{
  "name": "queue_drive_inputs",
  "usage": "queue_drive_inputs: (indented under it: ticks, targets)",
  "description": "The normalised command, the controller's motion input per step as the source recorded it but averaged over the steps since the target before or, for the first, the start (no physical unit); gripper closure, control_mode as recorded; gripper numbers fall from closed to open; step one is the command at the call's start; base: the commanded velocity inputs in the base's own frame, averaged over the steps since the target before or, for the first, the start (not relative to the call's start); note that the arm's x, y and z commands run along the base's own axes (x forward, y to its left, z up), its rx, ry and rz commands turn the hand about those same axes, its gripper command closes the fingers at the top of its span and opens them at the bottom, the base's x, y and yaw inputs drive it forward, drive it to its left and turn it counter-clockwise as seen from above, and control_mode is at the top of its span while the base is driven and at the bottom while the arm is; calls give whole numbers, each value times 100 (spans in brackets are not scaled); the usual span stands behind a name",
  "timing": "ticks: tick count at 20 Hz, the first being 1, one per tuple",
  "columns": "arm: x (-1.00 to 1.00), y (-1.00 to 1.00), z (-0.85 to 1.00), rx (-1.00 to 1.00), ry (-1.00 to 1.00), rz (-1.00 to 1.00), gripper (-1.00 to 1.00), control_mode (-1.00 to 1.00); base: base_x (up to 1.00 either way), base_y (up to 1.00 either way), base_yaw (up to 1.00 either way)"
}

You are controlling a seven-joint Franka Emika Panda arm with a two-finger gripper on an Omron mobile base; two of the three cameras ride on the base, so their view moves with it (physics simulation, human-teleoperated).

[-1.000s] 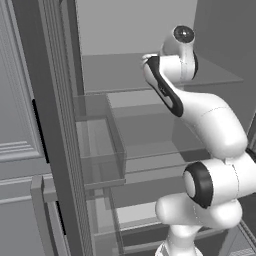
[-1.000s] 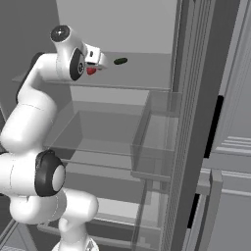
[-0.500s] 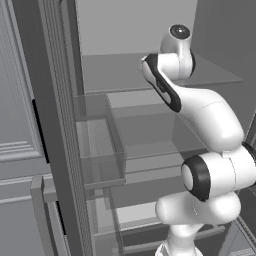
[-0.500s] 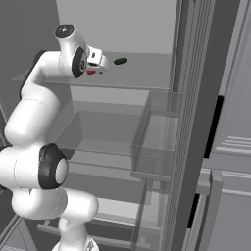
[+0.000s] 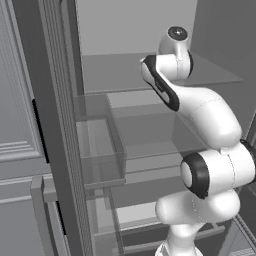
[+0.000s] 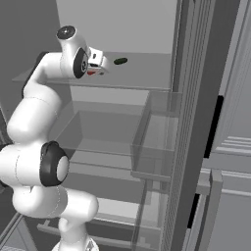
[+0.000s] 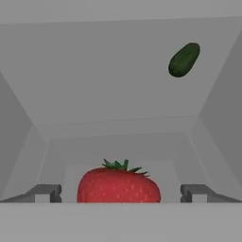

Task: Take the strawberry from the fridge and place it on top of the pancake, located on the dining counter.

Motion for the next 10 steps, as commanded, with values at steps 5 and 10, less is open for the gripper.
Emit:
queue_drive_inputs:
  ticks: [5, 10]
  targets:
    - [39, 0, -2, 0, 0, 0, -100, -100, 0, 0, 0]
    - [19, 0, -11, 0, 1, 0, -100, -100, 0, 0, 0]
